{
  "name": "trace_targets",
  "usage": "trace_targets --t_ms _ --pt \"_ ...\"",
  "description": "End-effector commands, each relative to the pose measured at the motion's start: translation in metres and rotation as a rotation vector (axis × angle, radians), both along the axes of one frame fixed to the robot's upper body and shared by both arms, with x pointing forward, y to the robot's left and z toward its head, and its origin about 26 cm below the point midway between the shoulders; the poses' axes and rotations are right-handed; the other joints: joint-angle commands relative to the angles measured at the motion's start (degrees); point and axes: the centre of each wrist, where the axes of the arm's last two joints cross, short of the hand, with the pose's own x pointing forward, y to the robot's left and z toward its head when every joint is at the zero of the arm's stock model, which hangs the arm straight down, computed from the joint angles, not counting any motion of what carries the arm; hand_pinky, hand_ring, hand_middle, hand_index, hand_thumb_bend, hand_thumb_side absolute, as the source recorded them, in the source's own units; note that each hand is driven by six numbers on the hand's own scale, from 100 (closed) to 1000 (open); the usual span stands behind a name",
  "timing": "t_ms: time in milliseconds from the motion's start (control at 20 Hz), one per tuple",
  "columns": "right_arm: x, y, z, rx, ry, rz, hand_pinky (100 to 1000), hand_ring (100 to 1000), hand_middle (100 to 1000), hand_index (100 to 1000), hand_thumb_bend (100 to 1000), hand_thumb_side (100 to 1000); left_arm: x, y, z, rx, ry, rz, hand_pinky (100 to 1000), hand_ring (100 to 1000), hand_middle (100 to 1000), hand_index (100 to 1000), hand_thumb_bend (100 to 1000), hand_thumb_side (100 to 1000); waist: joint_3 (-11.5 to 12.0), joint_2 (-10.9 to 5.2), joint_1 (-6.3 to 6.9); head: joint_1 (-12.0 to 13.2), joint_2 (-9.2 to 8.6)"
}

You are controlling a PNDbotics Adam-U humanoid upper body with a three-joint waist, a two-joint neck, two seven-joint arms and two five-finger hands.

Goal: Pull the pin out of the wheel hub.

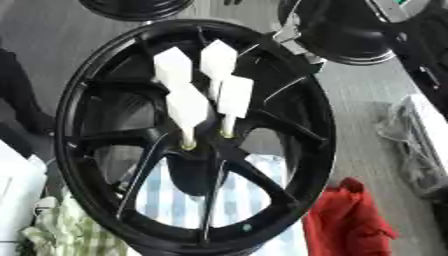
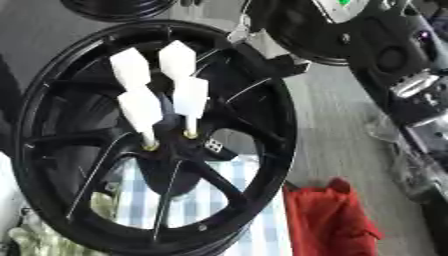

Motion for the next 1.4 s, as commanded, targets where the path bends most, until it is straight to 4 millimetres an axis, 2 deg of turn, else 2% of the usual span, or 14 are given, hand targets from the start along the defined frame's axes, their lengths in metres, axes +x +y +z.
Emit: trace_targets --t_ms 50,350,500,750,1400 --pt "-0.002 -0.003 0.014 -0.053 -0.042 0.036 900 851 802 833 404 118 0.0 0.0 0.015 0.007 -0.048 -0.002 658 808 737 766 367 715 0.3 -0.78 0.13 -0.6 -0.85" --pt "-0.002 0.004 0.011 -0.077 -0.047 0.064 904 860 814 847 437 100 0.0 0.0 0.017 0.008 -0.054 -0.001 658 809 737 766 367 714 0.8 -0.59 -0.32 -0.7 -0.5" --pt "-0.002 0.008 0.01 -0.078 -0.04 0.091 907 867 819 848 397 100 0.0 0.0 0.017 0.012 -0.051 -0.003 658 809 737 767 368 715 0.8 -0.53 -0.44 -1.0 -0.35" --pt "0.001 0.01 0.011 -0.067 -0.023 0.1 912 870 825 841 388 100 0.001 -0.001 0.017 0.017 -0.045 -0.008 658 810 737 767 370 715 1.0 -0.4 -0.57 -1.5 -0.42" --pt "0.002 0.022 0.006 -0.07 0.001 0.139 914 870 825 841 403 100 0.002 -0.002 0.018 0.012 -0.048 -0.009 658 810 737 767 374 713 1.6 -0.37 -0.96 -2.0 -0.54"
